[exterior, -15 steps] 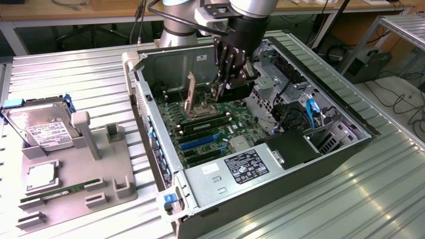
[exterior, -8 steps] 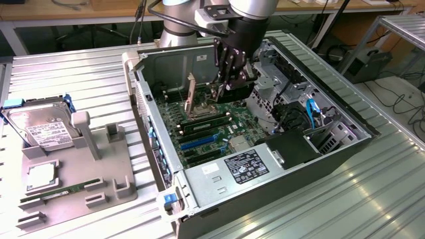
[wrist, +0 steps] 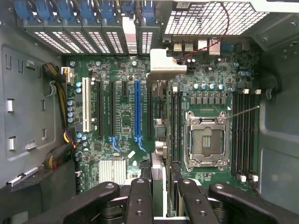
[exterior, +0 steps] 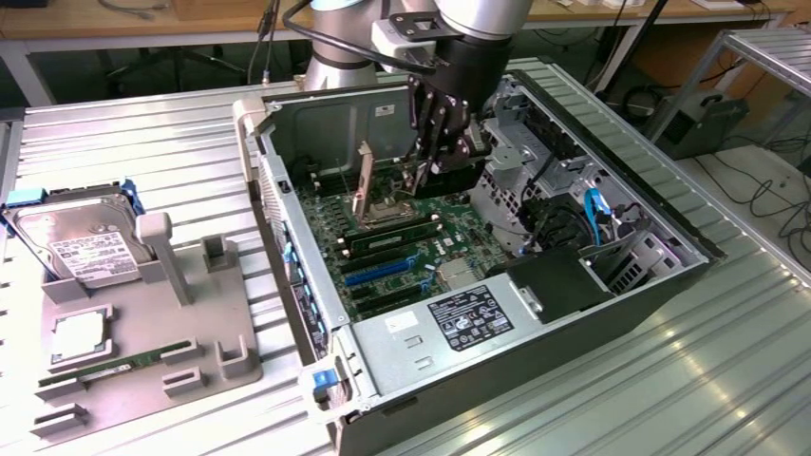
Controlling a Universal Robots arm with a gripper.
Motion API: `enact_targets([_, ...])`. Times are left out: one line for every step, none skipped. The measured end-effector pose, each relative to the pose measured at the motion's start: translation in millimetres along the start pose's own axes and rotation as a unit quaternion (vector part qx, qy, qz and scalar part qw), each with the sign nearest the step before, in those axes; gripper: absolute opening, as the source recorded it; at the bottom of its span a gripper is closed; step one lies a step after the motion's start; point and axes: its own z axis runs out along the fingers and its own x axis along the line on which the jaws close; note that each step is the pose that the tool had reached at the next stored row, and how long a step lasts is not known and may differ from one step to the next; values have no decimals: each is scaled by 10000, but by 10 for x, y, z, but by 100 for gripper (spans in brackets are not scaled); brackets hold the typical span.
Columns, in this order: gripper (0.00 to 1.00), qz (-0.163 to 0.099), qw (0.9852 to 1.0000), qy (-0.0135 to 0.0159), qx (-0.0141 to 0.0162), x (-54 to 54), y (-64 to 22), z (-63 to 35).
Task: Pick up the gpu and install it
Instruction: 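Insert the gpu into the slot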
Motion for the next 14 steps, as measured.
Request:
enact_targets([26,0,10000,-1,0,3,1,4])
enact_targets([26,0,10000,-1,1,5,1,7])
enact_targets([26,0,10000,-1,0,7,1,8])
enact_targets([26,0,10000,-2,1,9,1,10])
enact_targets([26,0,10000,-2,0,12,1,12])
enact_targets([26,0,10000,-1,0,15,1,13])
enact_targets([26,0,10000,-1,0,17,1,14])
enact_targets([26,0,10000,-1,0,21,1,16])
enact_targets([26,0,10000,-2,0,25,1,18])
enact_targets([26,0,10000,-2,0,28,1,19])
enact_targets([26,0,10000,-1,0,32,1,20])
enact_targets([26,0,10000,-1,0,37,1,21])
enact_targets([26,0,10000,-2,0,40,1,23])
enact_targets([26,0,10000,-2,0,43,0,24])
